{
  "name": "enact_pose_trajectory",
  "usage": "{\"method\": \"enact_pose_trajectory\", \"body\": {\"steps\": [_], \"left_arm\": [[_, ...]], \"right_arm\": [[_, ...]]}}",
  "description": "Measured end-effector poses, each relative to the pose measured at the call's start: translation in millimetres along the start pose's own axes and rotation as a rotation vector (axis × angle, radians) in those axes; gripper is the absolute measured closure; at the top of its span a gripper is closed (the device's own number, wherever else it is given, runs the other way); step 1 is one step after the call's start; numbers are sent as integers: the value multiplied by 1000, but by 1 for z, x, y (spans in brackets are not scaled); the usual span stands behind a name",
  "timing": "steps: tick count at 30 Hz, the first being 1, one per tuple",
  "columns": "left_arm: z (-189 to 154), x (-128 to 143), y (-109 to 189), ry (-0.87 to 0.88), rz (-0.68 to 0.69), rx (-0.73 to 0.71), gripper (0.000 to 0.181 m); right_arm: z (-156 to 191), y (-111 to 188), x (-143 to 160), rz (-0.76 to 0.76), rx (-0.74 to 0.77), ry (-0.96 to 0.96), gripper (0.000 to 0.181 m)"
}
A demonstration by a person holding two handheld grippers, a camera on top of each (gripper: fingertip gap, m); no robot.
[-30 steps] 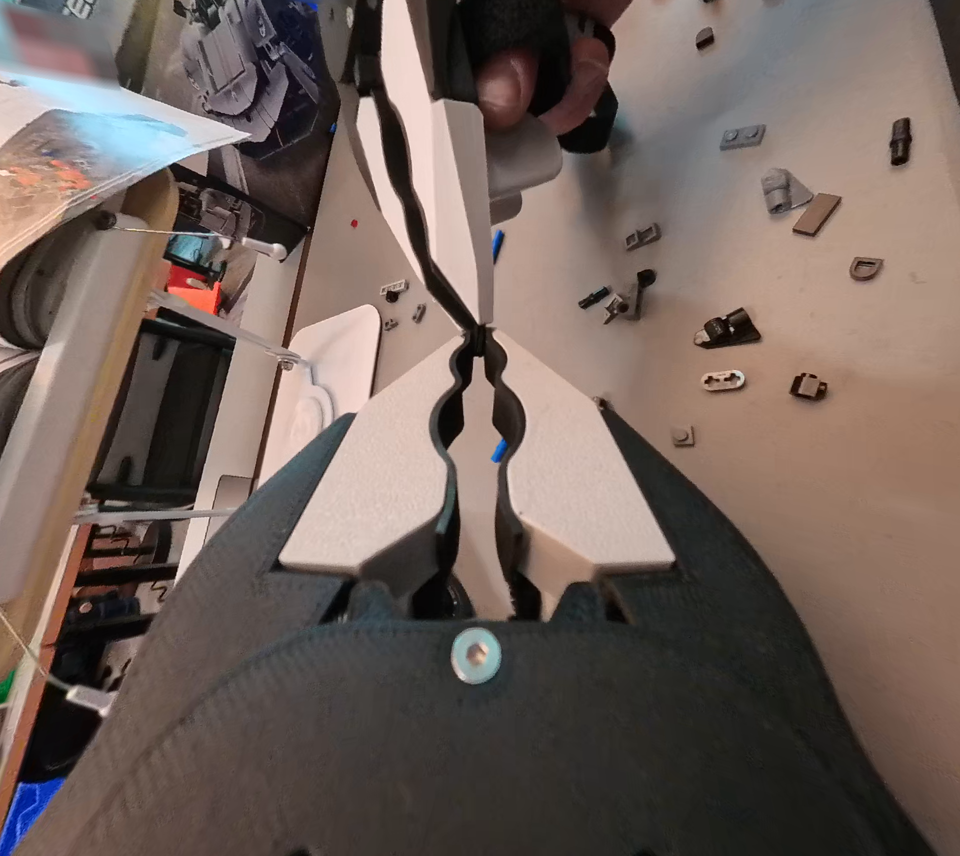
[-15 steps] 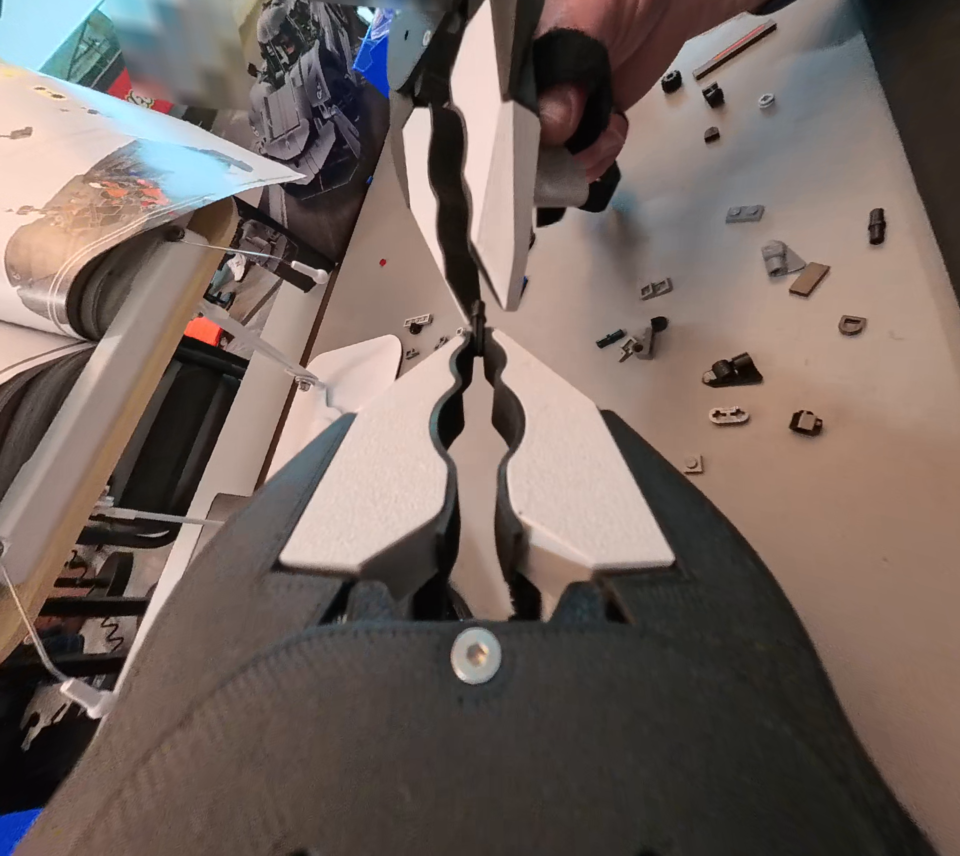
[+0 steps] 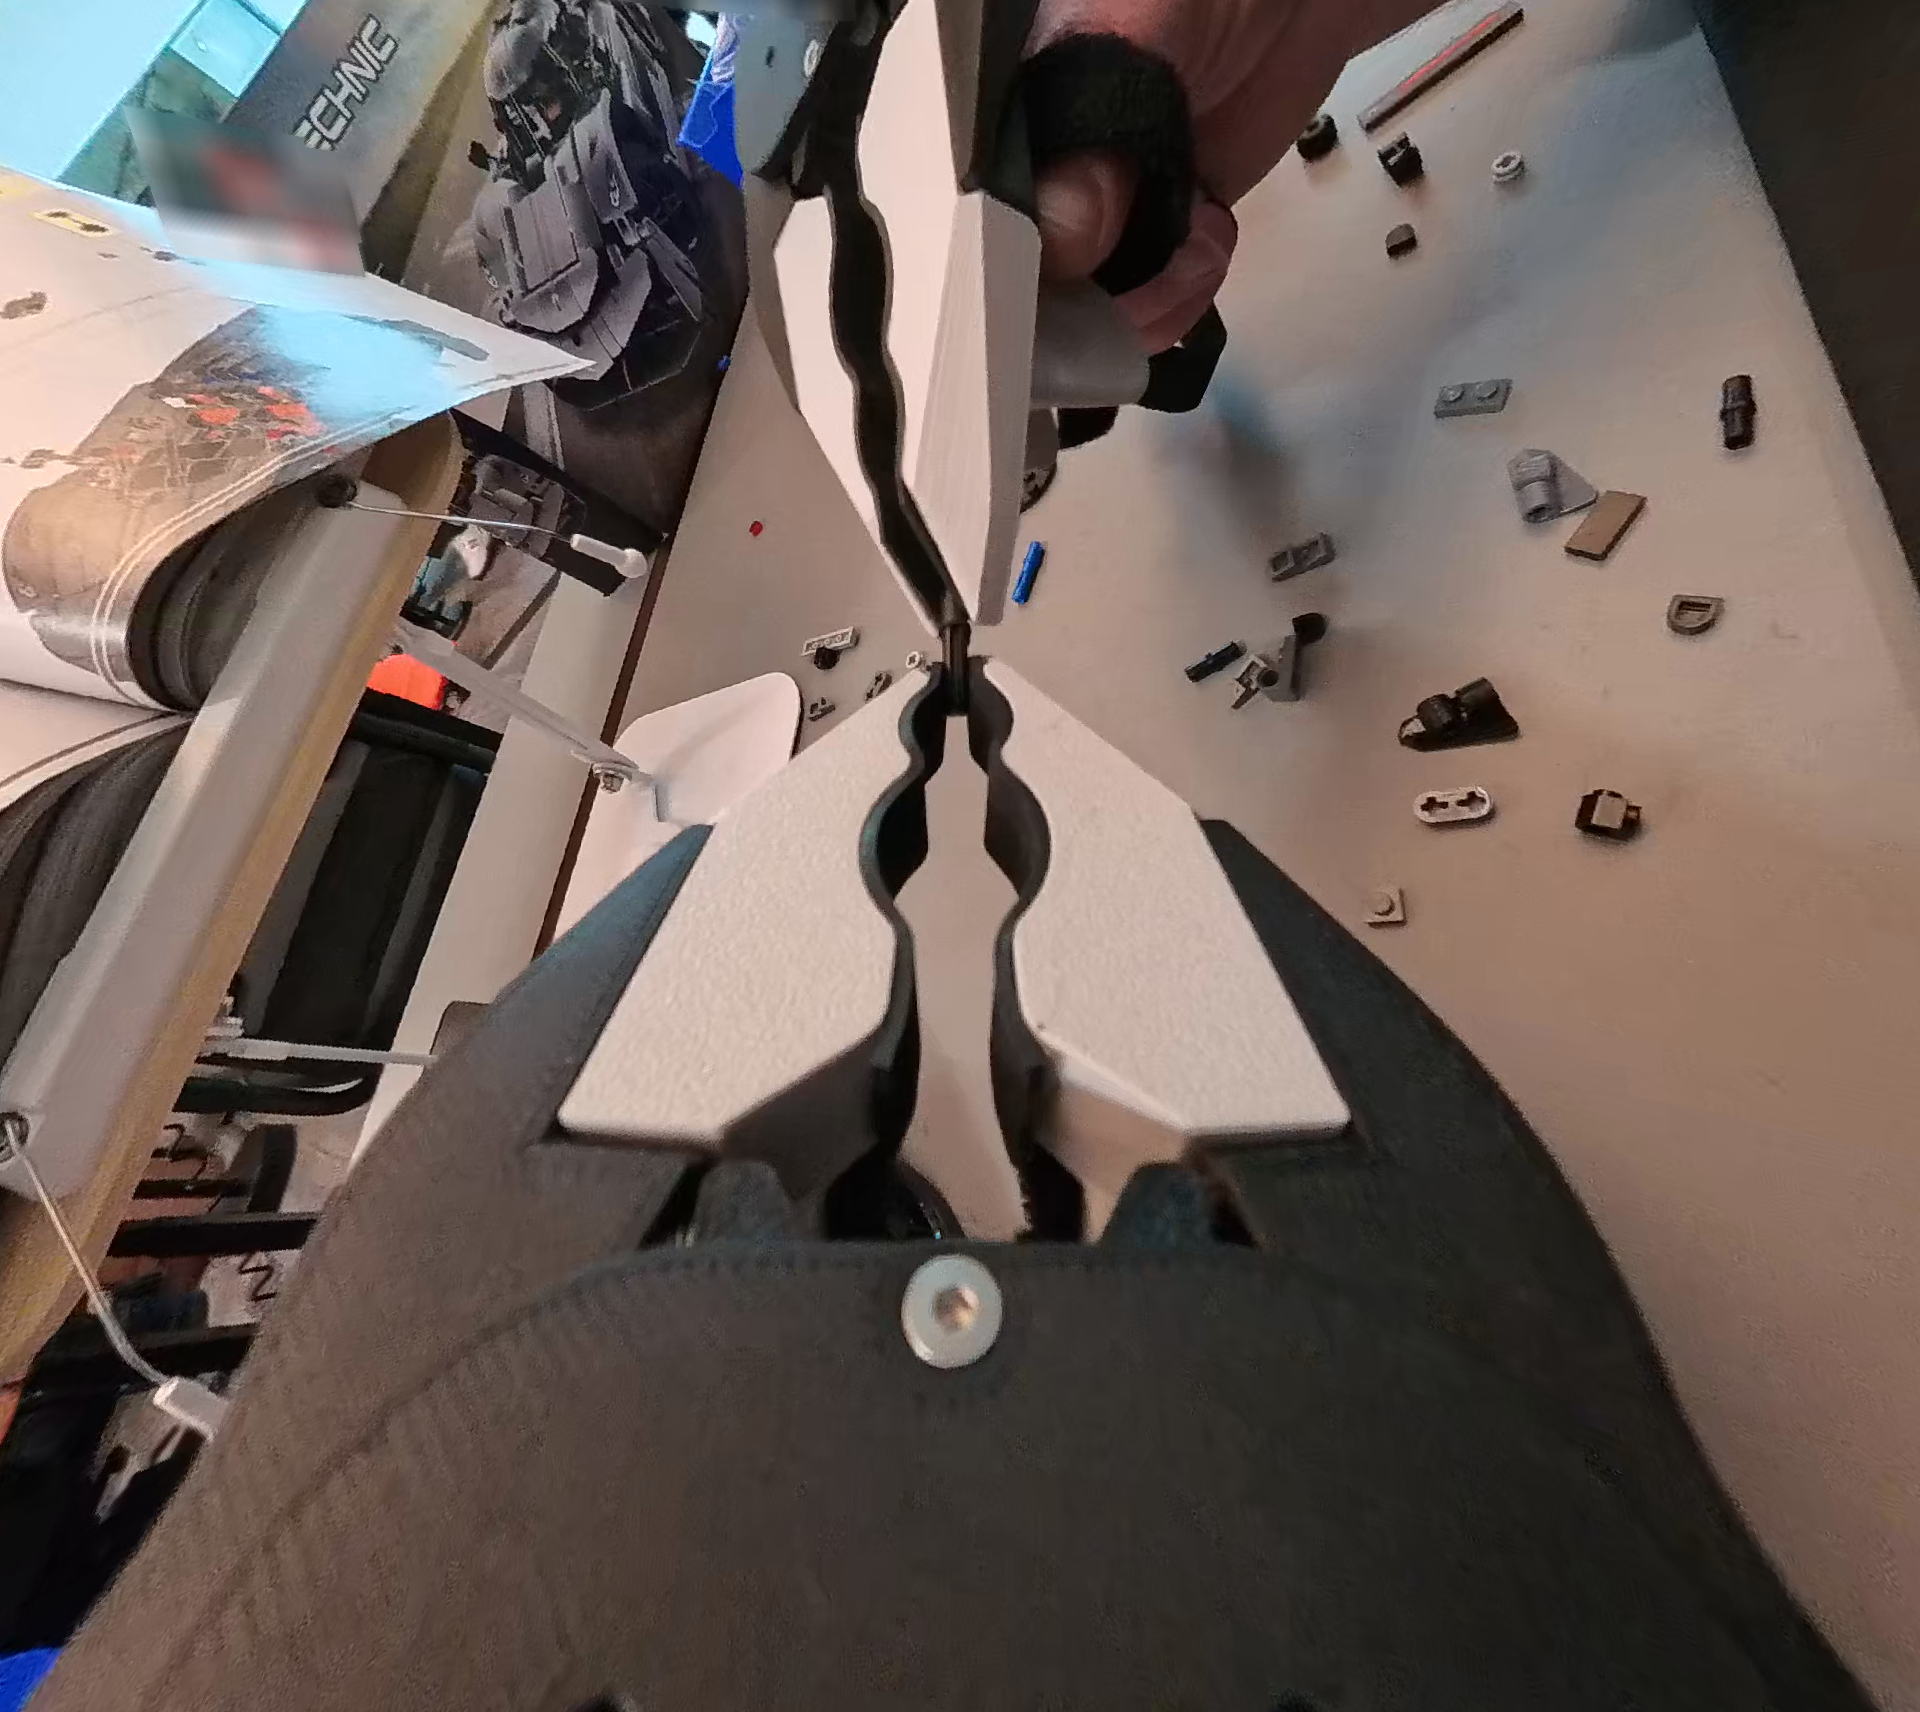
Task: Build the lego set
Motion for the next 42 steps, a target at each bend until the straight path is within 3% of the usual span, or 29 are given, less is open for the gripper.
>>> {"method": "enact_pose_trajectory", "body": {"steps": [3, 7, 11, 15, 20, 26, 31, 42], "left_arm": [[0, 1, -2, -4, 13, -12, 179], [4, 5, -1, 41, 41, 12, 163], [-2, 7, 4, 123, 74, 159, 158], [-7, 18, -1, 126, 139, 188, 156], [-34, 29, -14, 166, 227, 374, 154], [-69, 25, -22, 215, 285, 579, 154], [-71, 27, -19, 285, 346, 620, 158], [-83, 35, -23, 247, 470, 608, 164]], "right_arm": [[-1, 1, 1, 19, 20, 13, 180], [-7, 11, 1, 10, 54, 3, 180], [-15, 29, 2, 15, 120, 12, 180], [-27, 48, 7, 41, 213, 17, 180], [-32, 61, 10, 50, 260, 23, 180], [-30, 55, 14, 83, 248, 33, 180], [-30, 52, 16, 90, 243, 35, 180], [-30, 50, 15, 90, 241, 38, 180]]}}
Point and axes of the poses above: each gripper's, where its closed fingertips meet, y back along the fingers, x out of its underside, z = x × y across the jaws, the point moved 5 cm from there along y, back along the fingers, and after that the axes turned 7 degrees about y, right-handed, at the moved point
